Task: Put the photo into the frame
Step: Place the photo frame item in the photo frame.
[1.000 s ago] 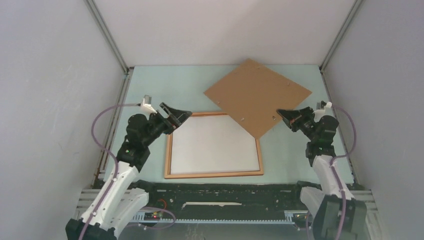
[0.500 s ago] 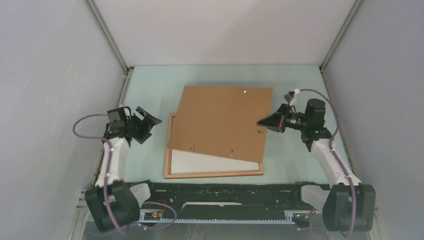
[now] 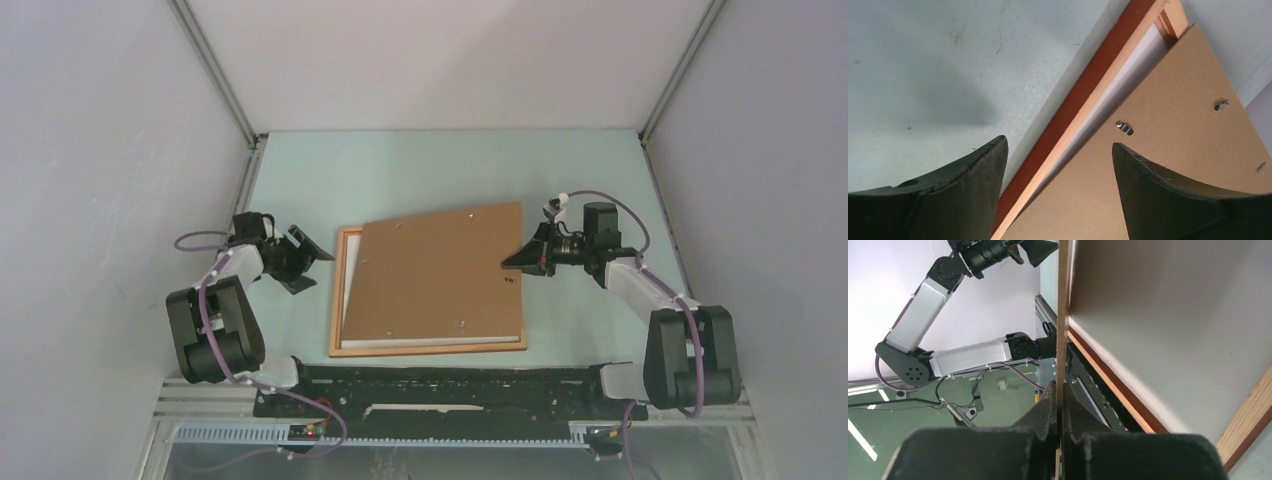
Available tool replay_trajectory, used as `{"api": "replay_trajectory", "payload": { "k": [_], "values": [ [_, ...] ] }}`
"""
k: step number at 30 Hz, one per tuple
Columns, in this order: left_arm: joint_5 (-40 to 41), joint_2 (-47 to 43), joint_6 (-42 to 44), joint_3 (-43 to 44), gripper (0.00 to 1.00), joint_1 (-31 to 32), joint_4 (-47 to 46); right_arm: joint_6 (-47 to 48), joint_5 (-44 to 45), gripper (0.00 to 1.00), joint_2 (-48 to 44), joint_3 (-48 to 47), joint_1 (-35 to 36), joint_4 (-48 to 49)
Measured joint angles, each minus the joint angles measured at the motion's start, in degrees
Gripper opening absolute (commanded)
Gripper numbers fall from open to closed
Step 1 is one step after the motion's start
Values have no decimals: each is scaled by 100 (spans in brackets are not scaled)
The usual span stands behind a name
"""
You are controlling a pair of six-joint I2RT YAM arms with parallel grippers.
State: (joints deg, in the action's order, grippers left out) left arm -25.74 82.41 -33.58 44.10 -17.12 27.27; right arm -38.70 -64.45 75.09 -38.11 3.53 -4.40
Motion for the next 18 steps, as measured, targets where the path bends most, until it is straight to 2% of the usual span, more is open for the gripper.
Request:
{"api": "replay_trajectory", "payload": {
  "k": [5,12,18],
  "values": [
    [-236,507,68,0,68,20,-186,81,-74,0,466,-90,59,221],
    [-540,765,66,-2,58,153,-343,133,-232,0,756,-140,74,450],
    [-761,909,57,-2,55,210,-496,280,-343,0,1126,-356,76,446]
  ]
}}
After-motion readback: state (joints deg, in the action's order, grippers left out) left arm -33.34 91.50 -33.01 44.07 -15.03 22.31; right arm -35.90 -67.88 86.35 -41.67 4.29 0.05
